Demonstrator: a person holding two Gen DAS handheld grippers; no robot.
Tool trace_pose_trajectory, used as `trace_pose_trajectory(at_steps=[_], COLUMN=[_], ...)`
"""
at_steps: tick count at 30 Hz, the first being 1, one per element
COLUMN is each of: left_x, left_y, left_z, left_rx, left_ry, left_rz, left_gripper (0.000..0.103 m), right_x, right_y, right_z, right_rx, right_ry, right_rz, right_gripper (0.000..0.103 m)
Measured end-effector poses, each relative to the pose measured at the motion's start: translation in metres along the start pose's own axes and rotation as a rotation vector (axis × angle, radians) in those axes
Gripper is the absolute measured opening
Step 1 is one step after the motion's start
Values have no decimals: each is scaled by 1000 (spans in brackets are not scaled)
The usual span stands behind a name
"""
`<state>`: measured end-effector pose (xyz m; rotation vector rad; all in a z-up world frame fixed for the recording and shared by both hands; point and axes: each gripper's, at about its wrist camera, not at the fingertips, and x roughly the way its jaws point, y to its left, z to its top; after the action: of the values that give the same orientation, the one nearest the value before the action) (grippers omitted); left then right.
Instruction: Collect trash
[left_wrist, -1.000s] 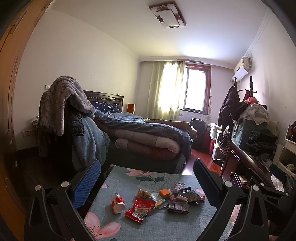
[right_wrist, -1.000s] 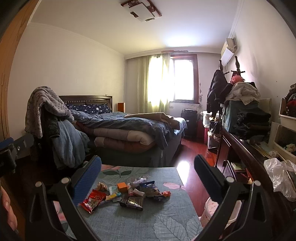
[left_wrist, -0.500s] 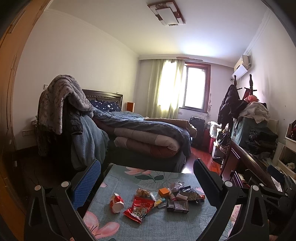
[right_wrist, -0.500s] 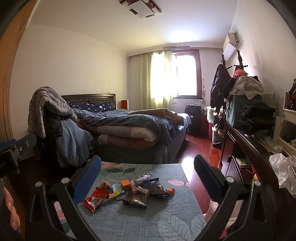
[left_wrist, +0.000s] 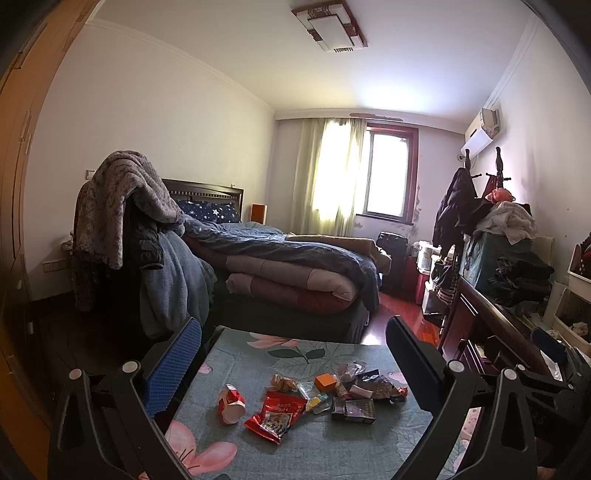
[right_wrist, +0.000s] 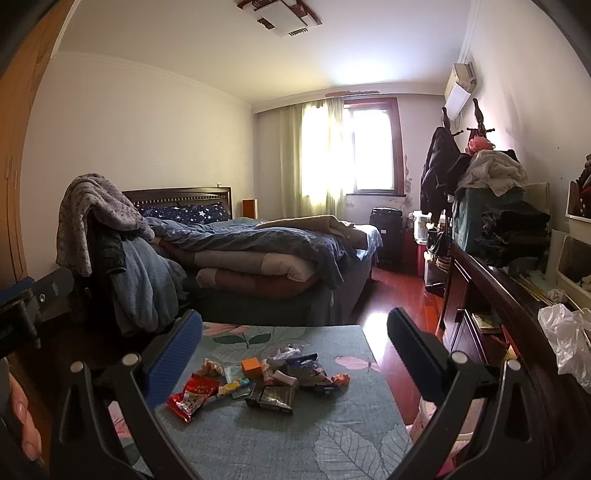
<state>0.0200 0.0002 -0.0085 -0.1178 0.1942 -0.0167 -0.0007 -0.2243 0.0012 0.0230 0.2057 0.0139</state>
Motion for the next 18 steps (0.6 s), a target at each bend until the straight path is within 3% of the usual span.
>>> trace_pose_trajectory(at_steps=[9, 18], left_x=[-4, -5], left_y=[-2, -2], left_z=[1, -1], left_rx=[-3, -3], left_ry=[-8, 2], left_rz=[-2, 6], left_gripper=[99, 100], right_x=[-8, 5], right_y=[6, 5], right_z=[0, -5], right_rx=[-19, -21], right_ry=[-27, 1], right_rz=[-7, -7], right_gripper=[100, 100])
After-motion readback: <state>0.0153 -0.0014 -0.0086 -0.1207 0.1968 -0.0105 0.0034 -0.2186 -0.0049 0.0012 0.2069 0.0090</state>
